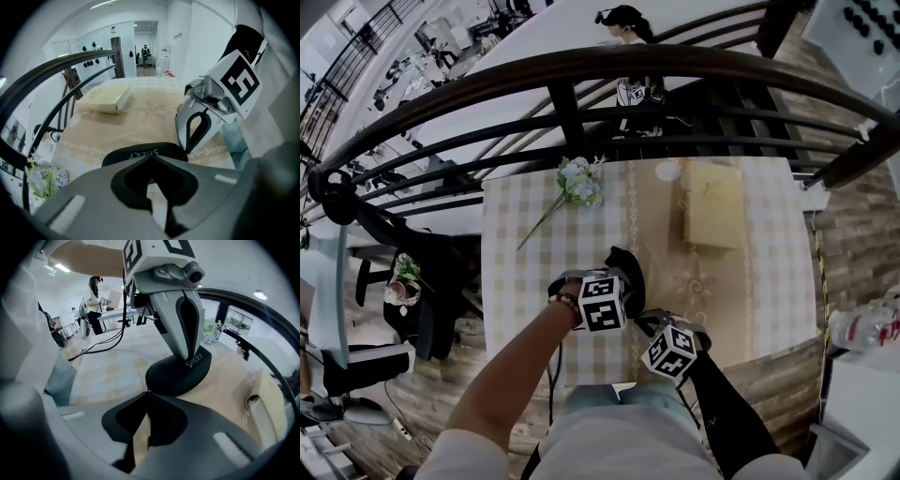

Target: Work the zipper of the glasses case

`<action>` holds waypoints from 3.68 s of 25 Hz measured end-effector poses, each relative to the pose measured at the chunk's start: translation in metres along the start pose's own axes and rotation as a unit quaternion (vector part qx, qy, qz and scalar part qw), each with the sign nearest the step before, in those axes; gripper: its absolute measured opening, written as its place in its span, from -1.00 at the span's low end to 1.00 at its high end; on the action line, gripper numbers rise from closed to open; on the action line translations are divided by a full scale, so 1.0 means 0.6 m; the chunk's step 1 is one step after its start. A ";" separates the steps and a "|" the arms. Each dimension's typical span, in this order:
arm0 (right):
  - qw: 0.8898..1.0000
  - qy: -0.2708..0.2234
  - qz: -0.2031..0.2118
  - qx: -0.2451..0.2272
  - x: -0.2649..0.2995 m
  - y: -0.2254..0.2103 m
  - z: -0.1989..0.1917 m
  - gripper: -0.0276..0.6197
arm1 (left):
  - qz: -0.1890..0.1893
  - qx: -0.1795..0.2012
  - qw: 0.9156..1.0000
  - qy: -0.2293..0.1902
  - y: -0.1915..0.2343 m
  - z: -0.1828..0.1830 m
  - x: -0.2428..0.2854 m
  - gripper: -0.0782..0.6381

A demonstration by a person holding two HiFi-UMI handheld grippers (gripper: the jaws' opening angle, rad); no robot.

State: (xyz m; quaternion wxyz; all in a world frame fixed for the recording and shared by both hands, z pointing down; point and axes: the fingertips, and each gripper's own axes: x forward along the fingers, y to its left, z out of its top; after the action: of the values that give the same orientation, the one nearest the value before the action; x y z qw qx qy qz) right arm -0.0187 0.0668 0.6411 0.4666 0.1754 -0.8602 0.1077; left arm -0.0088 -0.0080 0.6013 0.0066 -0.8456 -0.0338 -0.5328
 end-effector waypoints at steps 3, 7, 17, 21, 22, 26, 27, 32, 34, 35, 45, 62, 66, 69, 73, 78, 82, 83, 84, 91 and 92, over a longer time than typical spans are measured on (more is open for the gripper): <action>1.000 0.000 0.001 0.001 0.000 -0.001 -0.001 -0.82 | 0.004 -0.003 1.000 -0.004 0.003 -0.003 0.002 -0.76; 1.000 0.001 0.004 -0.001 0.000 -0.003 -0.002 -0.82 | 0.002 0.054 0.998 -0.021 -0.001 -0.001 -0.008 -0.75; 1.000 -0.003 0.008 -0.006 0.001 -0.001 0.003 -0.82 | -0.009 0.336 0.939 0.072 -0.001 -0.002 -0.007 0.07; 1.000 0.003 0.007 -0.013 -0.003 -0.005 -0.003 -0.82 | -0.070 0.358 0.924 0.116 -0.028 -0.022 0.000 0.21; 1.000 0.004 0.008 -0.015 -0.004 -0.006 -0.005 -0.82 | -0.064 0.364 0.921 0.118 -0.030 -0.024 0.007 0.21; 1.000 0.005 0.008 -0.017 -0.006 -0.011 -0.008 -0.82 | -0.025 0.366 0.924 0.104 -0.021 -0.017 0.026 0.22; 1.000 0.006 0.007 -0.016 -0.007 -0.013 -0.010 -0.82 | -0.022 0.357 0.928 0.104 -0.020 -0.016 0.026 0.22; 1.000 0.013 -0.006 0.000 -0.012 -0.036 -0.022 -0.82 | -0.016 0.220 0.969 0.113 -0.009 -0.016 0.011 0.10; 1.000 0.015 -0.018 0.013 -0.016 -0.051 -0.027 -0.82 | -0.019 0.171 0.976 0.137 -0.004 -0.026 -0.001 -0.04; 0.999 0.015 -0.026 0.021 -0.018 -0.060 -0.030 -0.82 | -0.024 0.158 0.976 0.151 -0.003 -0.034 -0.007 -0.15; 0.996 0.014 -0.079 0.035 -0.028 -0.133 -0.017 -0.82 | -0.068 0.087 0.989 0.095 -0.042 -0.036 -0.041 -0.45; 0.998 0.029 -0.055 0.010 -0.022 -0.120 -0.032 -0.82 | -0.007 -0.036 0.999 0.022 -0.036 -0.004 -0.006 -0.76; 0.998 0.031 -0.048 -0.002 -0.025 -0.118 -0.031 -0.82 | 0.001 -0.029 0.999 0.037 -0.036 -0.006 -0.002 -0.76; 0.999 0.032 -0.042 -0.003 -0.028 -0.113 -0.034 -0.82 | -0.002 -0.033 0.999 0.039 -0.035 -0.005 -0.001 -0.76; 0.999 0.032 -0.035 -0.008 -0.033 -0.105 -0.035 -0.82 | -0.004 -0.040 0.999 0.035 -0.035 -0.004 -0.001 -0.76; 0.999 0.031 -0.031 -0.010 -0.036 -0.094 -0.036 -0.82 | -0.008 -0.047 0.998 0.028 -0.034 -0.004 -0.001 -0.76; 0.999 0.029 -0.026 -0.007 -0.038 -0.082 -0.036 -0.82 | -0.011 -0.051 0.998 0.026 -0.034 -0.004 -0.002 -0.76; 0.999 0.029 -0.025 -0.005 -0.038 -0.080 -0.036 -0.82 | -0.012 -0.051 0.998 0.025 -0.034 -0.004 -0.002 -0.76; 0.999 0.028 -0.025 -0.002 -0.038 -0.078 -0.036 -0.82 | -0.012 -0.051 0.998 0.025 -0.034 -0.004 -0.002 -0.76; 1.000 0.022 -0.017 0.010 -0.036 -0.062 -0.032 -0.82 | -0.014 -0.051 0.998 0.023 -0.034 -0.004 -0.001 -0.76; 1.000 0.022 -0.017 0.011 -0.037 -0.060 -0.032 -0.82 | -0.013 -0.050 0.998 0.023 -0.034 -0.003 -0.001 -0.76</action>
State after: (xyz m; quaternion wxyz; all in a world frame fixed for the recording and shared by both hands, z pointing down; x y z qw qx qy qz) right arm 0.0216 0.0448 0.6338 0.4852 0.1932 -0.8452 0.1133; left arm -0.0122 0.0124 0.6009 -0.0417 -0.8316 -0.0184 -0.5534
